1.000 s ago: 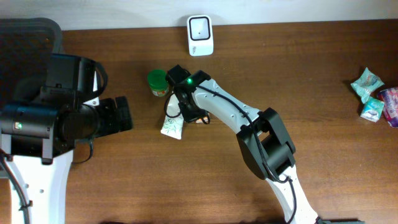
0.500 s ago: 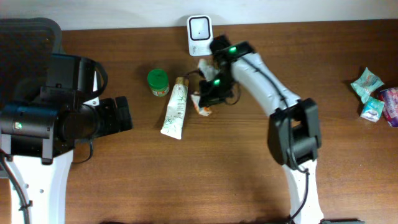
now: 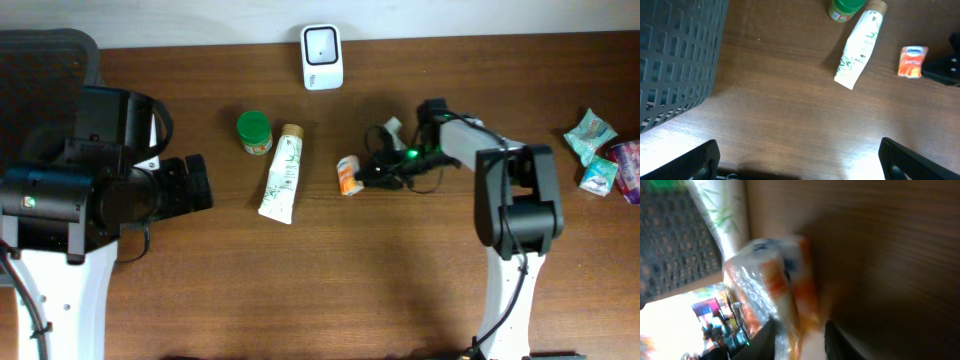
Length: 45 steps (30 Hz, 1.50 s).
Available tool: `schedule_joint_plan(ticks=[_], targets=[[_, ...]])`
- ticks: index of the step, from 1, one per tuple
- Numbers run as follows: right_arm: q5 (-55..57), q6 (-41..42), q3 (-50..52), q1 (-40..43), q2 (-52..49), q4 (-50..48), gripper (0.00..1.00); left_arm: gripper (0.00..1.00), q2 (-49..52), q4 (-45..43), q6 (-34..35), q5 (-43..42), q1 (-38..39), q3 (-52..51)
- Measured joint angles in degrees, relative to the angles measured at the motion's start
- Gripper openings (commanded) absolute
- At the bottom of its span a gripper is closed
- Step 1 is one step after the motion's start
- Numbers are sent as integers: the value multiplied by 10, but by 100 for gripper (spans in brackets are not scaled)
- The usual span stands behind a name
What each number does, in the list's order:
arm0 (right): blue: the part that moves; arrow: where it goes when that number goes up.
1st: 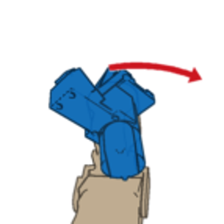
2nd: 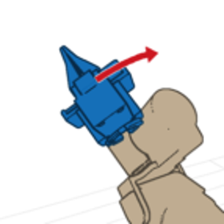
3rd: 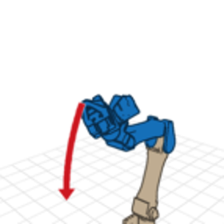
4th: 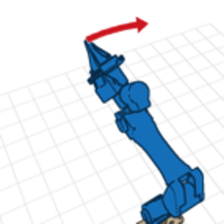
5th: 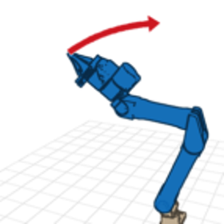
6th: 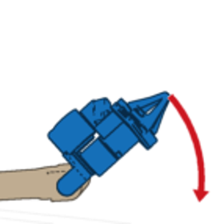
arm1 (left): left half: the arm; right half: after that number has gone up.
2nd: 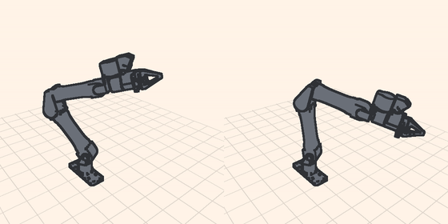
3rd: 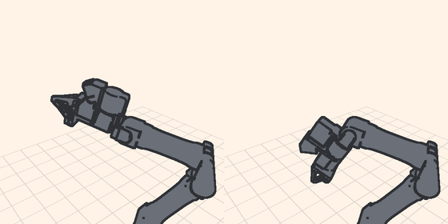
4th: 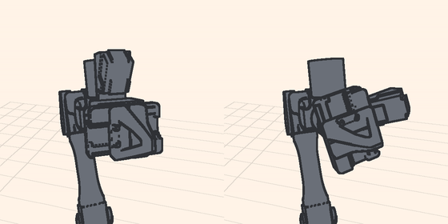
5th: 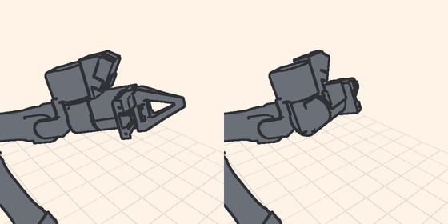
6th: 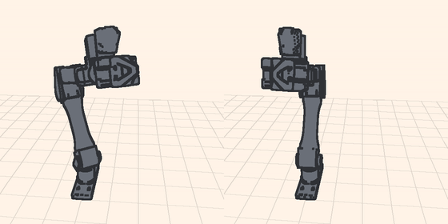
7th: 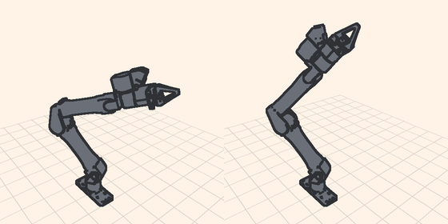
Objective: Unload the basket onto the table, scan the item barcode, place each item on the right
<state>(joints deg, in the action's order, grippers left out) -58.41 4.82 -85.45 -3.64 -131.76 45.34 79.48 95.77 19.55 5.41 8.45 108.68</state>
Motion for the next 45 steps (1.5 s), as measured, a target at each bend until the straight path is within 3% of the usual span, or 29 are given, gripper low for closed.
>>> schedule_joint_plan(ticks=[8,13,19,22,26,45], targets=[[91,6,1,38,59,82,52,99,0,0,0,0,0,0],[115,10,1,11,113,55,51,99,0,0,0,0,0,0],[227,118,3,-57,114,4,50,99,0,0,0,0,0,0],[255,142,3,-84,114,-16,38,99,0,0,0,0,0,0],[293,167,3,-103,114,-22,38,99,0,0,0,0,0,0],[325,177,5,-104,104,-37,37,99,0,0,0,0,0,0]])
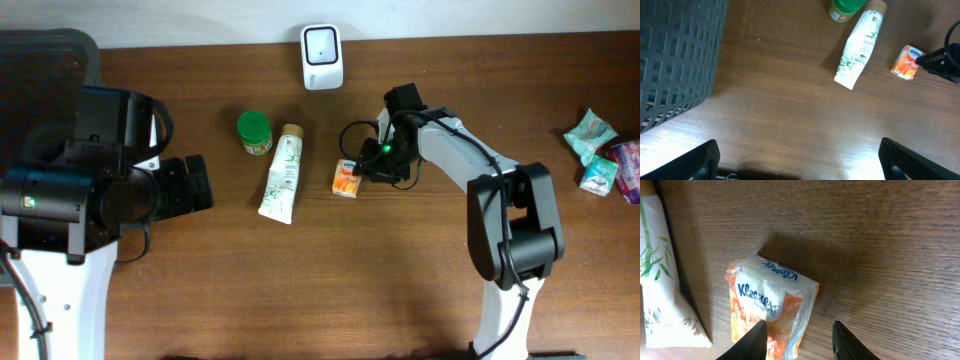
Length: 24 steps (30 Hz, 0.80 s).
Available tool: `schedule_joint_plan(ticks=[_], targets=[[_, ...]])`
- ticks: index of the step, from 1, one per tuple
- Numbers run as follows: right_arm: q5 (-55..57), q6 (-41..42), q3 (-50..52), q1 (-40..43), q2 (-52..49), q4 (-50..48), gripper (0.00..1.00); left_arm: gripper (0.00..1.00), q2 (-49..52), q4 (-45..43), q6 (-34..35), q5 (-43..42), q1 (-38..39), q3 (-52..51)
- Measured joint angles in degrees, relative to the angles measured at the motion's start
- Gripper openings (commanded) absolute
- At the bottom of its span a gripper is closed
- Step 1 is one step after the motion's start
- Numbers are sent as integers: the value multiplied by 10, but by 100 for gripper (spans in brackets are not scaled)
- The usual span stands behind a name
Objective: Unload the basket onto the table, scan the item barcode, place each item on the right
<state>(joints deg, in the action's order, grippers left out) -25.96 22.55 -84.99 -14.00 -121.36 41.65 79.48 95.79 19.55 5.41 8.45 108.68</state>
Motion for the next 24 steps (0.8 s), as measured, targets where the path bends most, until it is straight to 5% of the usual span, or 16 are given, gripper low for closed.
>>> schedule_joint_plan(ticks=[24], targets=[[-8,10,6,-14,0,-4,32,99,0,0,0,0,0,0]])
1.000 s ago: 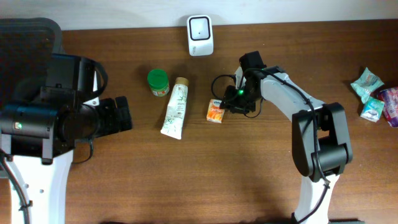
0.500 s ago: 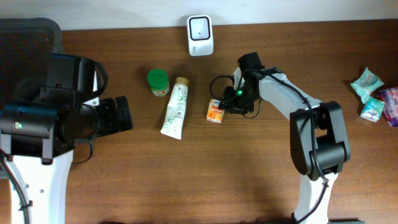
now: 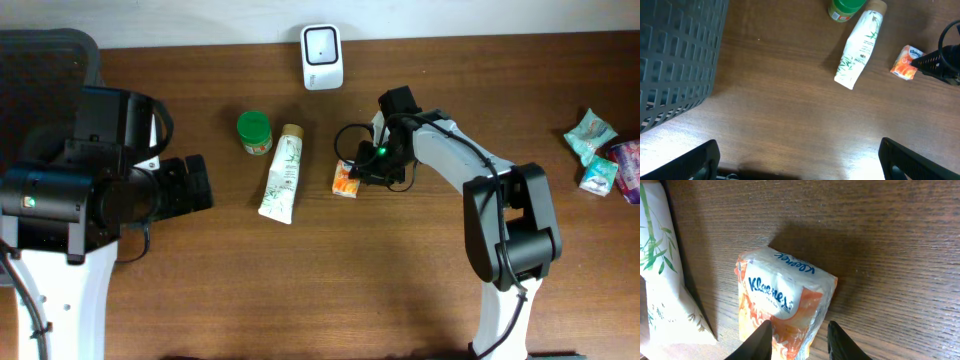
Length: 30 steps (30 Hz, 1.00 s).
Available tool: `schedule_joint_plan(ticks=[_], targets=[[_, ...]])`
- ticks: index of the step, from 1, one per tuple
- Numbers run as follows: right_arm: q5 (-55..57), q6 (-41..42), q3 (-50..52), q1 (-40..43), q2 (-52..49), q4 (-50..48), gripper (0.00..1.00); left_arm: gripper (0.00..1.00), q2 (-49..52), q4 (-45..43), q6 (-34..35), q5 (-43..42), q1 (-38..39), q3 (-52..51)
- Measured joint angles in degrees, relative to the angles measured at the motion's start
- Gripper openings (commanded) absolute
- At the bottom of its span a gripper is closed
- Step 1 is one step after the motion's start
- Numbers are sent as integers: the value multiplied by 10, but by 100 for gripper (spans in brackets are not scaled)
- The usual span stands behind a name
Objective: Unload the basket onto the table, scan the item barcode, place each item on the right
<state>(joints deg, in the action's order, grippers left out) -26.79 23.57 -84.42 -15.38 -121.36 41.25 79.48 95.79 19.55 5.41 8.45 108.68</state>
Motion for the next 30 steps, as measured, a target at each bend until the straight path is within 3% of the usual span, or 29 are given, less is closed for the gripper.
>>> schedule_joint_plan(ticks=[7,11,14,19,30], targets=[[9,2,14,0,0,-22,33,99,0,0,0,0,0,0],[-2,9,27,0,0,-43,20,99,0,0,0,0,0,0],[-18,12,31,0,0,-50,4,99,0,0,0,0,0,0],[-109,2,38,3,0,-62,4,99,0,0,0,0,0,0],[-456,-238,39,123,0,17,4,99,0,0,0,0,0,0]])
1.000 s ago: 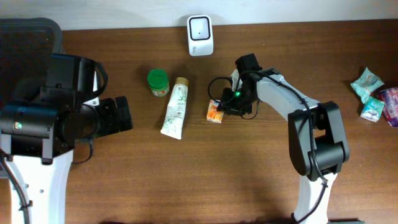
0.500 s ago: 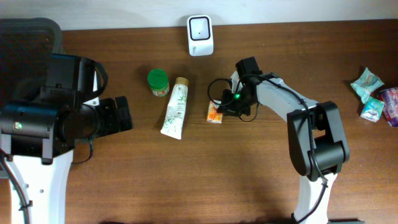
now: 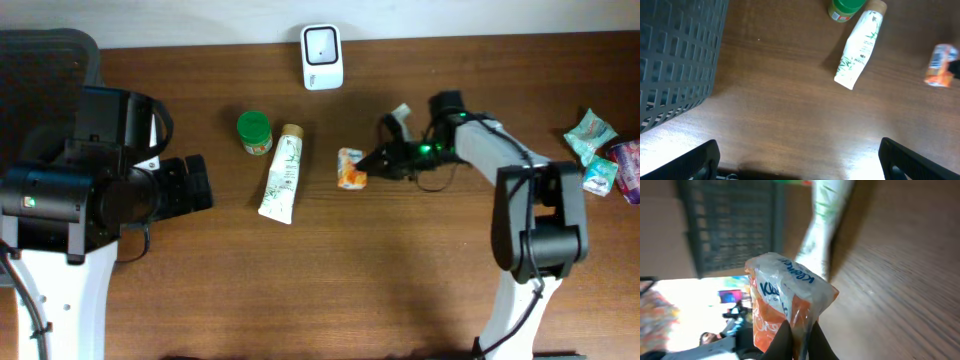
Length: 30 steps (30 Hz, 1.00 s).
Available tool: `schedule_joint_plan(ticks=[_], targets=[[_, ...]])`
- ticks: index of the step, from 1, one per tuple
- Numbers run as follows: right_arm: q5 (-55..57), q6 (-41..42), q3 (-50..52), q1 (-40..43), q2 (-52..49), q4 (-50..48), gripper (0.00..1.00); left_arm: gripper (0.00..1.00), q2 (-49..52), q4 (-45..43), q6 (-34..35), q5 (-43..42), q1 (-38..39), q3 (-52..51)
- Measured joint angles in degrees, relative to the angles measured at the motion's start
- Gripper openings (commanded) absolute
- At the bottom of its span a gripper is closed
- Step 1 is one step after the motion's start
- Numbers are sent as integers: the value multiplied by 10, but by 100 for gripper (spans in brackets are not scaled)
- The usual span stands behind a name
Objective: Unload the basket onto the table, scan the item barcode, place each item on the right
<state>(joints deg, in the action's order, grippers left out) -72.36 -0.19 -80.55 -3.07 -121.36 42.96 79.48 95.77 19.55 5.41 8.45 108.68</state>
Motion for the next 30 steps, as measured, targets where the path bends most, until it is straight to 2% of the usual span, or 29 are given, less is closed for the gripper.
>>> schedule_joint_plan(ticks=[4,6,13,18,30], targets=[[-93,-19,1,17,0,-64,4,99,0,0,0,0,0,0],[-121,-3,1,19,0,-116,4,99,0,0,0,0,0,0],[-147,134,2,19,-1,-353,4,99,0,0,0,0,0,0],[-148,132,2,19,-1,-360,4,99,0,0,0,0,0,0],[-150,-23,2,19,-1,-288,4,99,0,0,0,0,0,0]])
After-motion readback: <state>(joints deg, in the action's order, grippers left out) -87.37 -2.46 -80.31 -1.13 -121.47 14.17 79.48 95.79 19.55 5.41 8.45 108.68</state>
